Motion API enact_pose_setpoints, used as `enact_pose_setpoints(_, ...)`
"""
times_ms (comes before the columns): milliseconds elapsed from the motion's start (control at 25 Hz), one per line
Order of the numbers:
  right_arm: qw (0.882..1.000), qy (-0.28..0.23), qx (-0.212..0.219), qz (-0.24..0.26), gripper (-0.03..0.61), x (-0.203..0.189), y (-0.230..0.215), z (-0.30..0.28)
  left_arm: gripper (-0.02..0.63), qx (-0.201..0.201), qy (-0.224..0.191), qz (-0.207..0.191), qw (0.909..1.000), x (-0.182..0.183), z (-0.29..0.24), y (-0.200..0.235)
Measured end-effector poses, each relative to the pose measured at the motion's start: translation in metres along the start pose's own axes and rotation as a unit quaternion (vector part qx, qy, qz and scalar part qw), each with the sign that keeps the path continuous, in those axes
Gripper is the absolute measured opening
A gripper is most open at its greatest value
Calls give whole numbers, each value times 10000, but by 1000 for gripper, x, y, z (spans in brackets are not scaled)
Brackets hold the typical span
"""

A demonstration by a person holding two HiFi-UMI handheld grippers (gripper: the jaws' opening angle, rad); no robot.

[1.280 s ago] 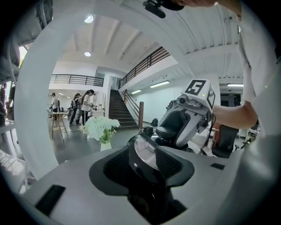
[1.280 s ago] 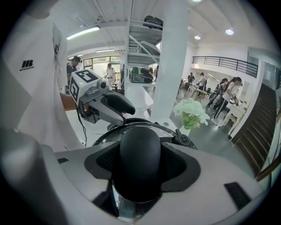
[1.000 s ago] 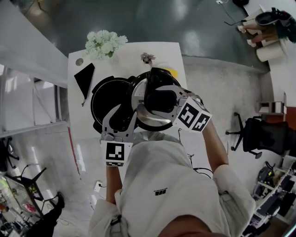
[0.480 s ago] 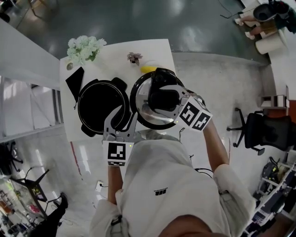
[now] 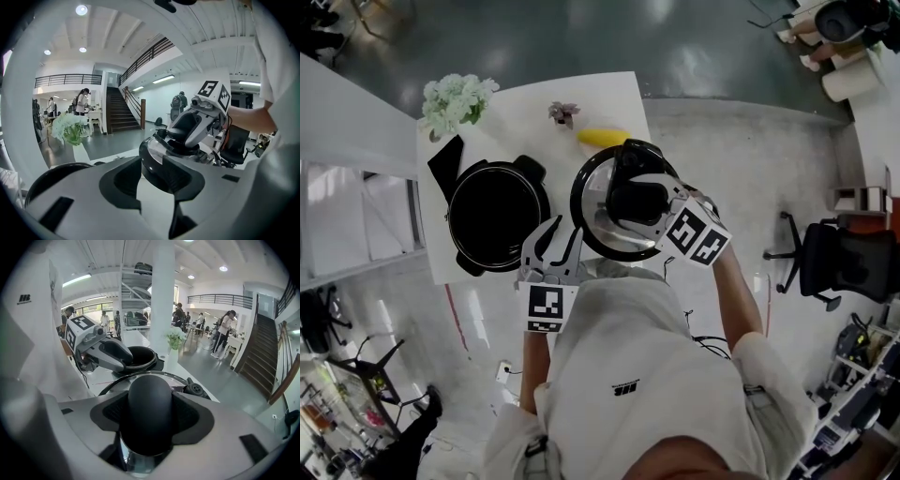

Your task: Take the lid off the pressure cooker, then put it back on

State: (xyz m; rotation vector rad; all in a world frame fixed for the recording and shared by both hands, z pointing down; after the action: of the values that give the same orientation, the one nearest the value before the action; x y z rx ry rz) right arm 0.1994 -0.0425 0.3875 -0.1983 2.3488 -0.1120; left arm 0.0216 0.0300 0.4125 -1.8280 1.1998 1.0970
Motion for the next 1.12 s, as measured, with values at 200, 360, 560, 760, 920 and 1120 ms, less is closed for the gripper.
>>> enact_pose_setpoints(200, 9998, -40, -88, -156, 276, -18, 2, 0, 153, -93, 74, 73, 9999, -10, -6, -10)
enact_pose_setpoints(360, 9991, -20, -136, -401, 276, -37, 3, -7, 153, -150, 138, 81, 9998, -17, -12, -17)
enact_pose_setpoints(560, 9982, -40, -173, -571, 276, -55, 3, -18, 153, -214, 224, 109, 9995, -26, -18, -25)
enact_pose_setpoints(760, 9973, -78, -145, -715, 276, -73, 4, -31, 153, -218, 308, 107, 9992, -35, -24, -30)
enact_pose_setpoints(920, 9967, -61, -137, -803, 276, -88, 2, -43, 152, -266, 435, 48, 9987, -43, -29, -37)
enact_pose_setpoints(1120, 9959, -16, -146, -890, 276, -103, 0, -58, 152, -340, 565, 24, 9978, -55, -35, -41)
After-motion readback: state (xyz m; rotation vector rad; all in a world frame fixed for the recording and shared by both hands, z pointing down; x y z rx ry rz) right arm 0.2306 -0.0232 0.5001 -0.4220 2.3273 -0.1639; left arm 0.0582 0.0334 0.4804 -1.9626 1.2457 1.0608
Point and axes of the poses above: the fingertips, and each gripper's own axes: z backward along the fingers, y to its left, x out of its top, the point moved 8 cm from there along z, backward along the fingers, and after that the axes turned 14 degrees about x, right-handed, at the moved point
